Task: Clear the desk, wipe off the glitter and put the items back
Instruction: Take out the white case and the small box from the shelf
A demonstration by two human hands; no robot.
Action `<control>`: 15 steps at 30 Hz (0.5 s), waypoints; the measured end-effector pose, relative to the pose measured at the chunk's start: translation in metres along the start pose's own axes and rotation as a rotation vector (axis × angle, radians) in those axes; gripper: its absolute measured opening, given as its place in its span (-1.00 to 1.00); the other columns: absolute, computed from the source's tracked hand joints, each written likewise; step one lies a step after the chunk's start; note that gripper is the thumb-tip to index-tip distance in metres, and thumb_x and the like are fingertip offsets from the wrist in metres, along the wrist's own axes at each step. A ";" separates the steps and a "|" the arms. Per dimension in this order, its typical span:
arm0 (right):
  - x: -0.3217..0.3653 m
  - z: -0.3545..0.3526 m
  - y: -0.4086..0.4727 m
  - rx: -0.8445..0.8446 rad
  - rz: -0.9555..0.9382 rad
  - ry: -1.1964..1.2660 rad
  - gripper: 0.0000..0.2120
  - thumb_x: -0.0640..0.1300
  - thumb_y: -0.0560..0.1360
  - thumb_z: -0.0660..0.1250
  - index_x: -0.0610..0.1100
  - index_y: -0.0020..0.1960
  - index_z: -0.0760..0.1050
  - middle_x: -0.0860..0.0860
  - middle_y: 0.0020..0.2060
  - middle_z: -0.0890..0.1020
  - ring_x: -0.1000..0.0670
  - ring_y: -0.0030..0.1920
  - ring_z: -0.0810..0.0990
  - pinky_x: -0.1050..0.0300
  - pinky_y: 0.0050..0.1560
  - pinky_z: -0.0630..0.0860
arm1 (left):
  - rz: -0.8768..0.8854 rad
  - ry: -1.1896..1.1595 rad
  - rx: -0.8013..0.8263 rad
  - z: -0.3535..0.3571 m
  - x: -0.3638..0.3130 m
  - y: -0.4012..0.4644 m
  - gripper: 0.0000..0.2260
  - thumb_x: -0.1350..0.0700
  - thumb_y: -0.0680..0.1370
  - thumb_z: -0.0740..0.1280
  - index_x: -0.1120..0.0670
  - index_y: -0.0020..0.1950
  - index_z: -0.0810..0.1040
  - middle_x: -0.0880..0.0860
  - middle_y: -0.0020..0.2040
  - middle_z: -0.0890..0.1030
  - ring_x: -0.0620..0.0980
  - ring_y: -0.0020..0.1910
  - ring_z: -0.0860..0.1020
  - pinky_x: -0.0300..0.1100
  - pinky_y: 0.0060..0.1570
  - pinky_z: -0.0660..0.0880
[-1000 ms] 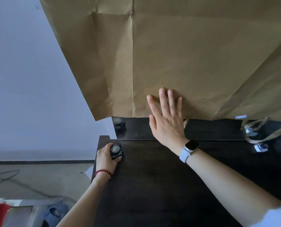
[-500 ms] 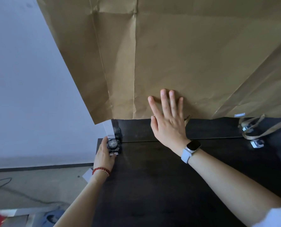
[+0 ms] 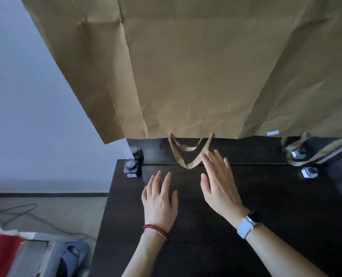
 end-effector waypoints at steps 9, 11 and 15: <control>-0.227 -0.095 -0.205 0.157 0.485 -0.072 -0.55 -0.03 0.45 0.03 -0.19 0.21 0.47 -0.13 0.17 0.57 -0.21 0.29 0.44 -0.33 0.17 0.37 | 0.175 -0.021 0.226 0.123 -0.213 -0.065 -0.60 0.02 0.39 0.25 0.11 0.19 0.53 0.15 0.15 0.57 0.20 0.11 0.55 0.12 0.02 0.46; -0.270 -0.125 -0.242 0.148 0.571 -0.094 -0.51 0.00 0.45 0.00 -0.19 0.22 0.48 -0.14 0.20 0.55 -0.21 0.32 0.40 -0.30 0.23 0.31 | 0.224 -0.044 0.266 0.148 -0.268 -0.082 -0.61 0.07 0.42 0.31 0.11 0.23 0.50 0.16 0.21 0.54 0.20 0.19 0.49 0.13 0.11 0.40; -0.334 -0.174 -0.300 0.085 0.736 -0.082 -0.50 0.02 0.51 -0.04 -0.17 0.34 0.37 -0.12 0.34 0.41 -0.13 0.44 0.20 -0.19 0.40 0.08 | 0.336 -0.075 0.390 0.186 -0.362 -0.110 -0.60 0.11 0.47 0.33 0.11 0.31 0.43 0.14 0.28 0.47 0.17 0.28 0.40 0.09 0.22 0.29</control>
Point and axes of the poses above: each hand's wrist, its own y-axis towards the middle knuckle, its own z-axis out of the palm, x = y × z, the point moved 7 cm from there along y, towards the middle knuckle
